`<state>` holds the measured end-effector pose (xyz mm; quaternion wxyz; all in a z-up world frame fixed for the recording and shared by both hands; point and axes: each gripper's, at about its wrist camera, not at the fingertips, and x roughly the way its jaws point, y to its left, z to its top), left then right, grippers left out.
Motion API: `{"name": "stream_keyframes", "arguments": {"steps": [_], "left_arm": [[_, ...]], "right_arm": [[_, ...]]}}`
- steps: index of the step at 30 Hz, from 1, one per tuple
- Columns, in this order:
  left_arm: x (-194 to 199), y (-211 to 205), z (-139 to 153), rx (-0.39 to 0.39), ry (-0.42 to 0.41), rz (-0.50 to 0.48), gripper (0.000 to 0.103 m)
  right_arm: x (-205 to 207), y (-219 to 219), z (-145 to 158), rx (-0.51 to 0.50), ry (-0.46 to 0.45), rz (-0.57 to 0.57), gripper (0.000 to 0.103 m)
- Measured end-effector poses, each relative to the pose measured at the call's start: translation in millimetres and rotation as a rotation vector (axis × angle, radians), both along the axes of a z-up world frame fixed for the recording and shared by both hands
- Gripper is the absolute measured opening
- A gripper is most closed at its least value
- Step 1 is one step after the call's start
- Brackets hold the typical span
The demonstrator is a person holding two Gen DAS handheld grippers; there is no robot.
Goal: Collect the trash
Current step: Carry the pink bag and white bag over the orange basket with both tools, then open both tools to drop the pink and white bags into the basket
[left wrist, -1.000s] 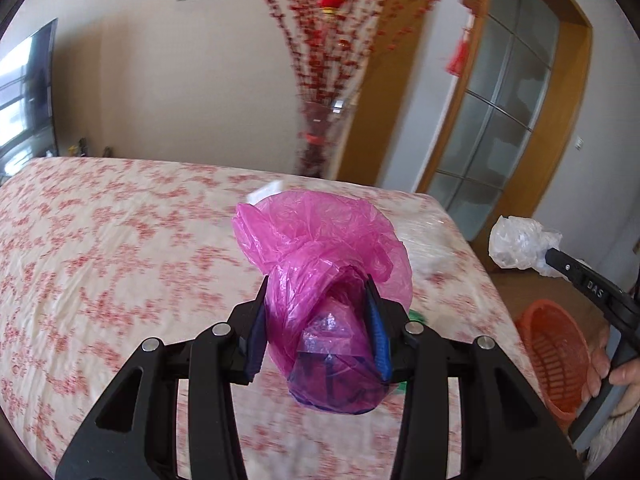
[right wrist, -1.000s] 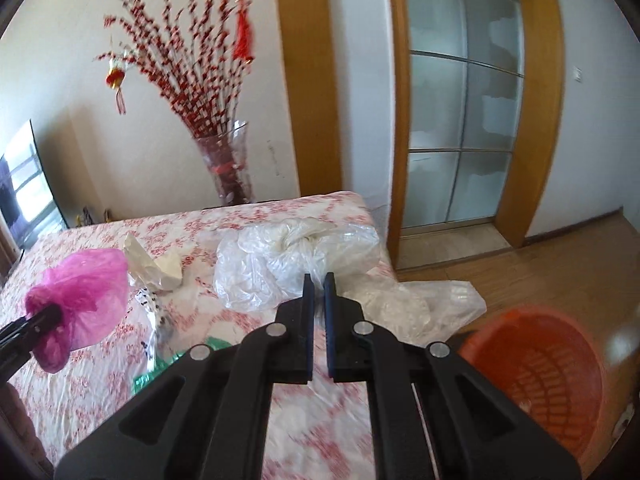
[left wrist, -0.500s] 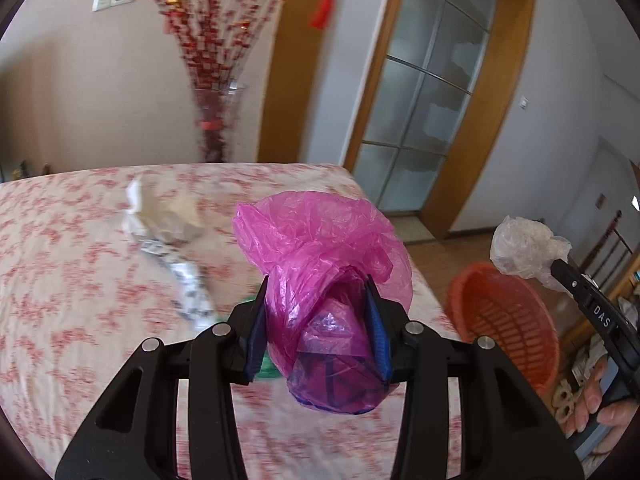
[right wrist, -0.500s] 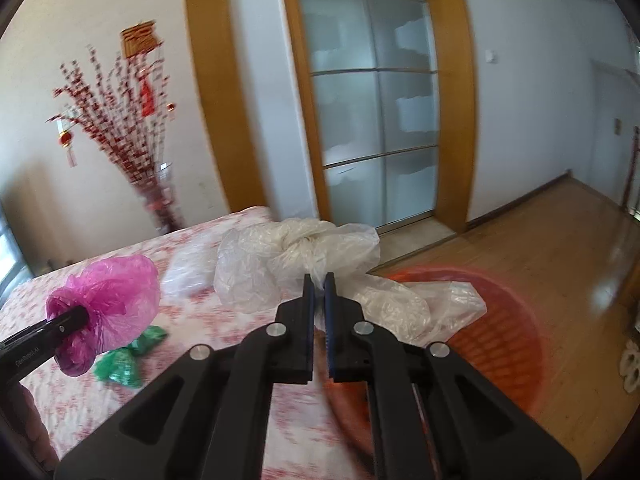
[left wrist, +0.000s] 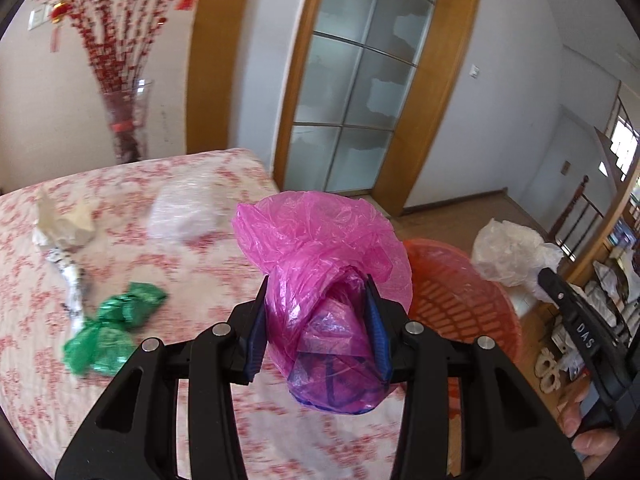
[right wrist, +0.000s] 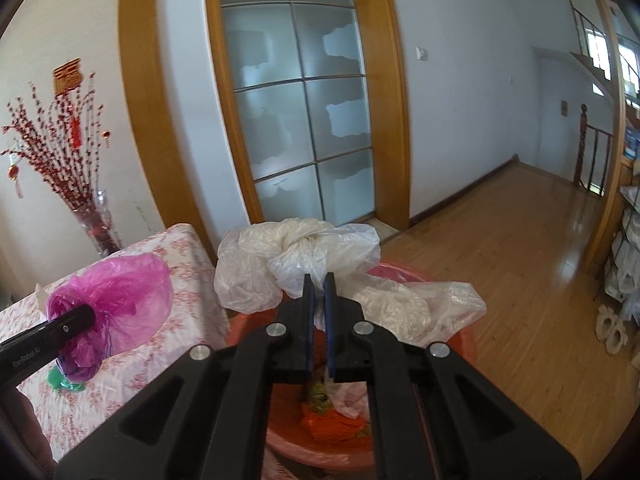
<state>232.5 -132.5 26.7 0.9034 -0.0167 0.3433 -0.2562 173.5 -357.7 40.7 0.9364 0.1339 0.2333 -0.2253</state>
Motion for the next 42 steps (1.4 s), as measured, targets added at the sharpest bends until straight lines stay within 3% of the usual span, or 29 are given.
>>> {"name": "stream_keyframes", "arguments": {"steps": [17, 34, 38, 42], "left_arm": [[-15, -91, -21, 0.036, 0.042, -0.137, 0.042], [-15, -125, -43, 0.071, 0.081, -0.193, 0.047], [-13, -124, -48, 0.078, 0.086, -0.198, 0.059], [-12, -116, -51, 0.089, 0.083, -0.179, 0.064]], "right_arm": [[-11, -55, -26, 0.057, 0.022, -0.086, 0.006], [-4, -76, -36, 0.128, 0.001, -0.055, 0.007], [-1, -80, -41, 0.169, -0.002, -0.026, 0.015], [-2, -81, -47, 0.179, 0.01, -0.032, 0.03]]}}
